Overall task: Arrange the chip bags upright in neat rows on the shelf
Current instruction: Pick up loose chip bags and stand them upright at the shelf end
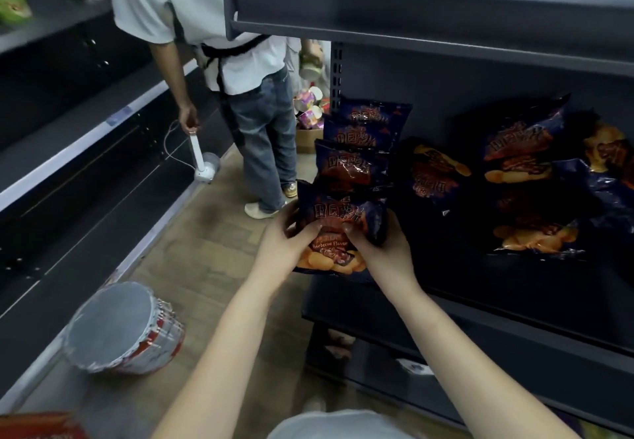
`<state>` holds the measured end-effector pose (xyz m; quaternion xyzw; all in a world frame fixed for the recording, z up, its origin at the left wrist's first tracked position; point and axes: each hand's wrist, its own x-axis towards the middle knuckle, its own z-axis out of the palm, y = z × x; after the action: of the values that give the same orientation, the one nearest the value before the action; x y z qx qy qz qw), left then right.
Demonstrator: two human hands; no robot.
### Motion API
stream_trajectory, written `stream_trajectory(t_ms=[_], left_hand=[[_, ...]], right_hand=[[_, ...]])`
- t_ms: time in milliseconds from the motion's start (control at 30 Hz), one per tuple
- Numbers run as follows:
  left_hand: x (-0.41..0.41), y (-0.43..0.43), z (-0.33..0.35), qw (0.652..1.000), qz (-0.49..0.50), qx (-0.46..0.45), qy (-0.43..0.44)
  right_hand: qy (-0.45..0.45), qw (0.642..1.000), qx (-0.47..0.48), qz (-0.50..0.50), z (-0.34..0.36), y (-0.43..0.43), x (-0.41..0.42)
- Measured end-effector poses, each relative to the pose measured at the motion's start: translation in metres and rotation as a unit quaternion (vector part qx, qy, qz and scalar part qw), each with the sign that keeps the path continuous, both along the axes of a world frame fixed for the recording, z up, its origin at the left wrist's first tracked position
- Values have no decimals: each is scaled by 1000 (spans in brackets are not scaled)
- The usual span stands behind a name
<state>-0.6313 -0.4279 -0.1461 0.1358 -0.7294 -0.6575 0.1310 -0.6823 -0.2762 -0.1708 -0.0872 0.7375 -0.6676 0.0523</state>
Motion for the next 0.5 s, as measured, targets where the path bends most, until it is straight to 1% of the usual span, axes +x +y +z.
stream_trajectory(t_ms=[67, 300, 500], left_hand=[[-1, -3, 0, 1000, -8, 7, -5], [-10, -11, 0, 998, -64, -7, 5], [-27, -16, -2, 997, -75, -19, 4]], right_hand=[[15, 999, 23, -21, -1, -3, 0], [14, 996, 54, -71, 0, -7, -10], [7, 990, 72, -119, 2, -15, -17]])
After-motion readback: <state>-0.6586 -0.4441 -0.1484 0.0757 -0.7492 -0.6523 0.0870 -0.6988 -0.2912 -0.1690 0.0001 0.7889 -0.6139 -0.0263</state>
